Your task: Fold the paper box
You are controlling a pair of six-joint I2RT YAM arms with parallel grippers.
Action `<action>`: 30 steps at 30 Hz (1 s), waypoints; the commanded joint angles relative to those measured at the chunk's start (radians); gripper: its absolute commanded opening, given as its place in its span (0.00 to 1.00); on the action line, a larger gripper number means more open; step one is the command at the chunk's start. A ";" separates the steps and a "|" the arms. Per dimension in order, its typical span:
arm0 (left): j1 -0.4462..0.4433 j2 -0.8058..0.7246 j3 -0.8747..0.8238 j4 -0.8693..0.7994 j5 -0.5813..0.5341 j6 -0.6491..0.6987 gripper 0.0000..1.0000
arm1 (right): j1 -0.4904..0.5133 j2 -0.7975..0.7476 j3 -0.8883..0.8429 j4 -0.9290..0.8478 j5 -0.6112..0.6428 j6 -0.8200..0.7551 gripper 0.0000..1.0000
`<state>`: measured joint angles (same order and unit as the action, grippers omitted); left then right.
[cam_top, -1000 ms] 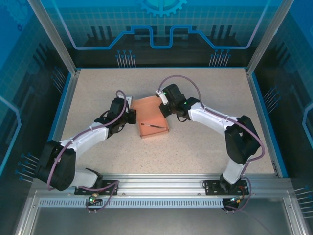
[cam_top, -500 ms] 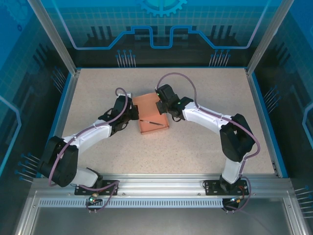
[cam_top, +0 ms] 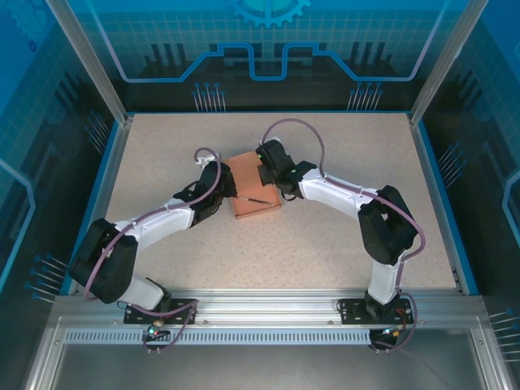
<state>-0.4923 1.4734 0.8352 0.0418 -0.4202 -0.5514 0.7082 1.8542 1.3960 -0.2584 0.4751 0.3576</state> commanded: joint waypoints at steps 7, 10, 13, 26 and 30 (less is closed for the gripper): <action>-0.040 0.054 0.044 0.065 -0.139 -0.079 0.00 | -0.007 -0.019 -0.060 0.074 0.056 0.069 0.00; -0.058 0.064 0.044 0.077 -0.168 -0.087 0.00 | -0.008 -0.033 -0.092 0.110 0.062 0.079 0.00; -0.081 0.072 0.038 0.092 -0.204 -0.102 0.00 | -0.006 -0.038 -0.117 0.137 0.062 0.087 0.00; -0.188 0.085 -0.048 0.175 -0.337 -0.127 0.00 | 0.008 -0.107 -0.278 0.283 0.043 0.154 0.00; -0.207 0.085 -0.091 0.219 -0.347 -0.138 0.00 | 0.016 -0.133 -0.340 0.343 0.043 0.185 0.00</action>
<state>-0.6846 1.5574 0.7761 0.1967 -0.7246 -0.6563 0.7097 1.7496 1.1011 0.0383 0.5091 0.4953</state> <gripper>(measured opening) 0.061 0.059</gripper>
